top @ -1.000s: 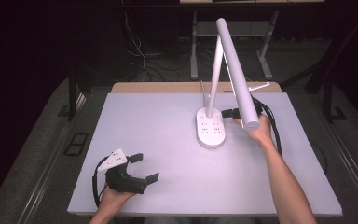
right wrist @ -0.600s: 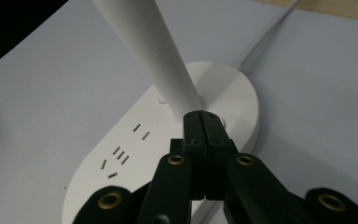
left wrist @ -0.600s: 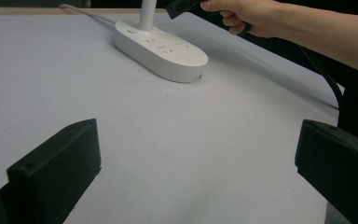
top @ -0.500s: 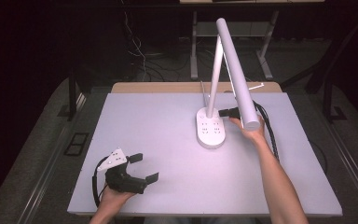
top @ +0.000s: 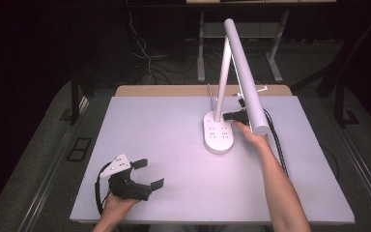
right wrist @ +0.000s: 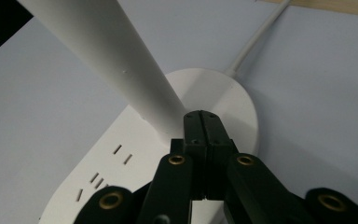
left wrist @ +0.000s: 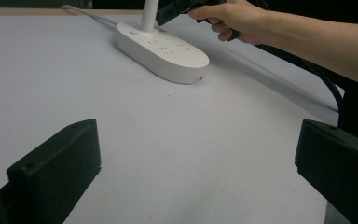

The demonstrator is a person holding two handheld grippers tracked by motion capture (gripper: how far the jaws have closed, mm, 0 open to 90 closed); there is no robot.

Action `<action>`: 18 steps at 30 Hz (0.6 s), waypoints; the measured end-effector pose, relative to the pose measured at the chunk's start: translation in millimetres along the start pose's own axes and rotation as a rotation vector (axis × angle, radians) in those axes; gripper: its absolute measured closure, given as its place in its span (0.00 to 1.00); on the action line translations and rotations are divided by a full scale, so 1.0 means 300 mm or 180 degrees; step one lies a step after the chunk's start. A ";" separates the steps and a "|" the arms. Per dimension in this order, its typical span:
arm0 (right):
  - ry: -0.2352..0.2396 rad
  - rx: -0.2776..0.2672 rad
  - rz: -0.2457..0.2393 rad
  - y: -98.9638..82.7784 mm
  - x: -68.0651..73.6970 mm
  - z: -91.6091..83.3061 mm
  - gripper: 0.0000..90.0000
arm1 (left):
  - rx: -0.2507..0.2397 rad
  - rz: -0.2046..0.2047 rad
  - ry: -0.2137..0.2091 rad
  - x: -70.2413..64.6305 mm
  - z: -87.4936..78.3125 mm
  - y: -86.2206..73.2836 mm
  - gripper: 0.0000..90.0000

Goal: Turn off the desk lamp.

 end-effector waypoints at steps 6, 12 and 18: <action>0.0002 0.0009 0.0042 -0.006 -0.006 0.021 1.00 | -0.0011 -0.0006 0.0009 0.002 0.000 0.000 0.00; 0.0008 -0.0059 0.0108 -0.013 -0.005 0.028 1.00 | 0.0003 0.0001 0.0023 0.001 0.001 0.000 0.00; -0.0035 -0.0064 0.0094 -0.016 -0.002 0.029 1.00 | 0.0000 0.0000 0.0028 0.001 -0.001 -0.001 0.00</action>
Point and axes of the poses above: each handheld gripper's, and its own axes: z roughly forward along the jaws, y roughly out of its top, x roughly to its left, the point moved 3 cm from there along z, roughly forward along the jaws, and after that the axes turned 15 degrees about -y, right-handed, at the moved point
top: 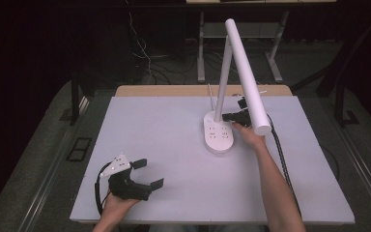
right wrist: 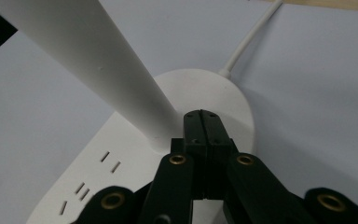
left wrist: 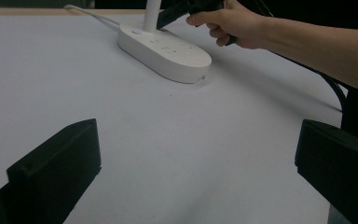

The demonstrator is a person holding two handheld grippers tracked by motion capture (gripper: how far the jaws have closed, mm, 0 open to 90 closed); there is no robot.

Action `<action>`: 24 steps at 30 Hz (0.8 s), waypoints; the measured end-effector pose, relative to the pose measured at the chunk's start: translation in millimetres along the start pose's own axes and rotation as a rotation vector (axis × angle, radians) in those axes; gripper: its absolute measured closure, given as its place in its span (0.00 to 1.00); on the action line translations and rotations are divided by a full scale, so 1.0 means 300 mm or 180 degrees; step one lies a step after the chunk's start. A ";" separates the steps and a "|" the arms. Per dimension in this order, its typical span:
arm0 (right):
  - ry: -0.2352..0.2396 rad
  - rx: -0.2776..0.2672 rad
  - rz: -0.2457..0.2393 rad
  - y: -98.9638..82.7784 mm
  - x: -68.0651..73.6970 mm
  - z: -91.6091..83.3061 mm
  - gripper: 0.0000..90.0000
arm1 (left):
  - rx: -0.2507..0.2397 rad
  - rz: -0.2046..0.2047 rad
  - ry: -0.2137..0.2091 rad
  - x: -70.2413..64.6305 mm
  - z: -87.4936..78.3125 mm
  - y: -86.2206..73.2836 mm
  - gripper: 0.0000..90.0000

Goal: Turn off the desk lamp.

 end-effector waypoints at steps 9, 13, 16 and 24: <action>-0.0055 0.0026 -0.0073 0.005 0.012 -0.010 1.00 | 0.0001 0.0003 -0.0005 -0.001 0.002 0.001 0.00; -0.0059 0.0035 0.0014 0.002 -0.002 -0.013 1.00 | -0.0020 0.0004 -0.0010 -0.004 -0.001 0.000 0.00; -0.0063 0.0032 0.0012 0.002 -0.001 -0.013 1.00 | -0.0011 0.0007 -0.0013 -0.003 -0.001 0.001 0.00; -0.0063 0.0032 0.0002 0.002 0.012 -0.007 1.00 | -0.0012 0.0003 -0.0005 -0.001 -0.001 0.001 0.00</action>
Point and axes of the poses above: each handheld gripper's, and its own axes: z roughly forward along the jaws, y roughly out of its top, x roughly to its left, the point moved 3 cm from there along z, roughly forward along the jaws, and after that the axes turned 15 degrees about -y, right-handed, at the moved point
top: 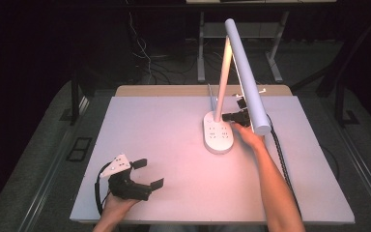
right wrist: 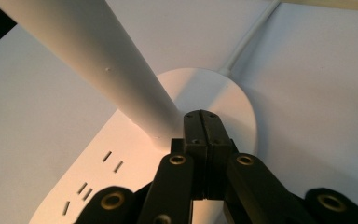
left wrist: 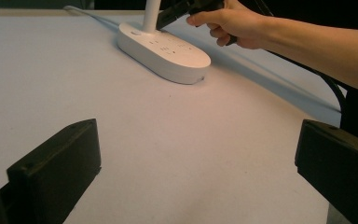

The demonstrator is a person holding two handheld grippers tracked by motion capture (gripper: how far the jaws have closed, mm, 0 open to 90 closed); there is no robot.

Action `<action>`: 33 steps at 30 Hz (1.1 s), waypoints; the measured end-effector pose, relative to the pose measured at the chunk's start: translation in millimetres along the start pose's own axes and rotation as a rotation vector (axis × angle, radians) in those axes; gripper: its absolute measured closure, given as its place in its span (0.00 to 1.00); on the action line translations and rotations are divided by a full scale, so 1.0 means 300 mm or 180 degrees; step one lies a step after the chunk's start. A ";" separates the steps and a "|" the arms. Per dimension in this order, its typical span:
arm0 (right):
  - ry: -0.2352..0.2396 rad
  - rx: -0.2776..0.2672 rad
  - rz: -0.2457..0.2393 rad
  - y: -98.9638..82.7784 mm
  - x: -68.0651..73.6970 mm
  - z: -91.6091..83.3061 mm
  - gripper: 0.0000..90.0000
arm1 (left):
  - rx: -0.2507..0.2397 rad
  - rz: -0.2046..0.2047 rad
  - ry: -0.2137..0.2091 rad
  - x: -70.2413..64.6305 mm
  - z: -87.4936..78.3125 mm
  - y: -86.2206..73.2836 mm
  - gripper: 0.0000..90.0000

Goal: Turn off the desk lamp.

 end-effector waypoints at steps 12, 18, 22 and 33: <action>-0.0062 -0.0021 0.0072 -0.001 0.005 -0.002 1.00 | -0.0026 -0.0009 0.0008 -0.003 -0.005 0.000 0.00; -0.0062 -0.0025 0.0046 -0.001 0.004 -0.002 1.00 | -0.0025 -0.0013 0.0011 -0.001 -0.005 0.000 0.00; -0.0077 -0.0032 0.0033 -0.002 0.005 -0.002 1.00 | -0.0019 -0.0001 0.0004 -0.004 -0.001 0.000 0.00; 0.0001 -0.0103 0.0123 -0.018 0.000 0.000 1.00 | 0.0002 -0.0005 -0.0001 0.000 0.001 -0.001 0.00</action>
Point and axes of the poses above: each handheld gripper's, and its own axes: z roughly forward along the jaws, y roughly out of its top, x roughly to its left, the point moved 3 cm from there along z, roughly forward along the jaws, and after that the axes turned 15 degrees about -y, right-handed, at the moved point
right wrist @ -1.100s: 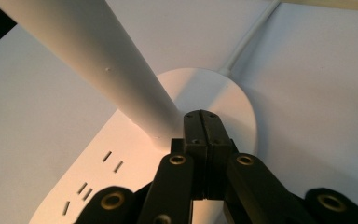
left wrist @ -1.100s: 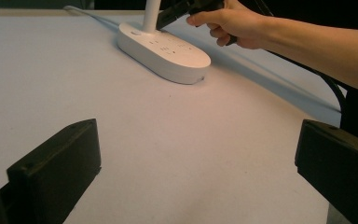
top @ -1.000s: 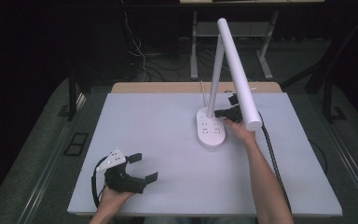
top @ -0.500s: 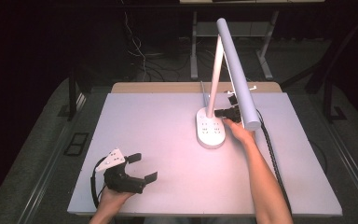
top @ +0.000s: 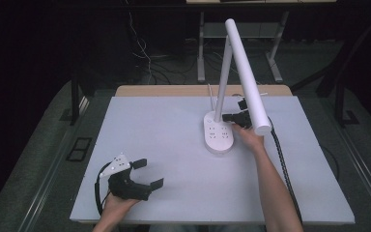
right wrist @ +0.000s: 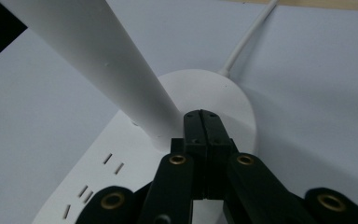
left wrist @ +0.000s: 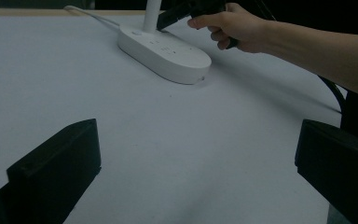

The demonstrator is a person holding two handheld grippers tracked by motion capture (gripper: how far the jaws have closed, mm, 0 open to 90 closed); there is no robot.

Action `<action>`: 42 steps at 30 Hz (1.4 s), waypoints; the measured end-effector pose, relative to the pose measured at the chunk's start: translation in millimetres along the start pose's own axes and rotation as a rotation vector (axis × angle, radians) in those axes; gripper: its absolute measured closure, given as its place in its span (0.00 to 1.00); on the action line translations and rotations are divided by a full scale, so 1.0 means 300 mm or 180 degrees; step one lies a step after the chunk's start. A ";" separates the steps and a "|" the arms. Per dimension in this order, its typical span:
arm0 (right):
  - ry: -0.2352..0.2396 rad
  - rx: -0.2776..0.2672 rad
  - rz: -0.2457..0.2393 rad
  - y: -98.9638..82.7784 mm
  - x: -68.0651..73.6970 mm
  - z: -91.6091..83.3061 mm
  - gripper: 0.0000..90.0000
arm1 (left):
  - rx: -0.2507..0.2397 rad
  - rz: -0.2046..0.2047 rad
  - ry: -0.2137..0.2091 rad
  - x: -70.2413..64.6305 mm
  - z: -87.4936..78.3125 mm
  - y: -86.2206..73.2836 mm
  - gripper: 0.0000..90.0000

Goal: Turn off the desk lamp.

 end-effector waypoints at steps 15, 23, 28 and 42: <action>-0.0025 0.0027 0.0026 -0.001 -0.002 -0.007 1.00 | -0.0013 0.0010 0.0006 -0.001 -0.004 0.001 0.00; -0.0054 -0.0006 0.0020 -0.001 -0.024 -0.040 1.00 | -0.0021 -0.0002 0.0009 0.000 -0.004 0.002 0.00; -0.0015 -0.0055 -0.0027 0.000 -0.029 -0.074 1.00 | -0.0014 0.0009 0.0005 -0.002 -0.001 0.002 0.00; 0.0058 -0.0166 -0.0146 -0.007 -0.017 -0.185 0.93 | -0.0017 0.0006 0.0006 -0.004 0.000 0.002 0.00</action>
Point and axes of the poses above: each handheld gripper's, and its own axes: z roughly forward along the jaws, y roughly out of its top, x roughly to its left, the point moved 3 cm from there along z, roughly forward along the jaws, and after that the axes turned 15 degrees about -y, right-handed, at the moved point
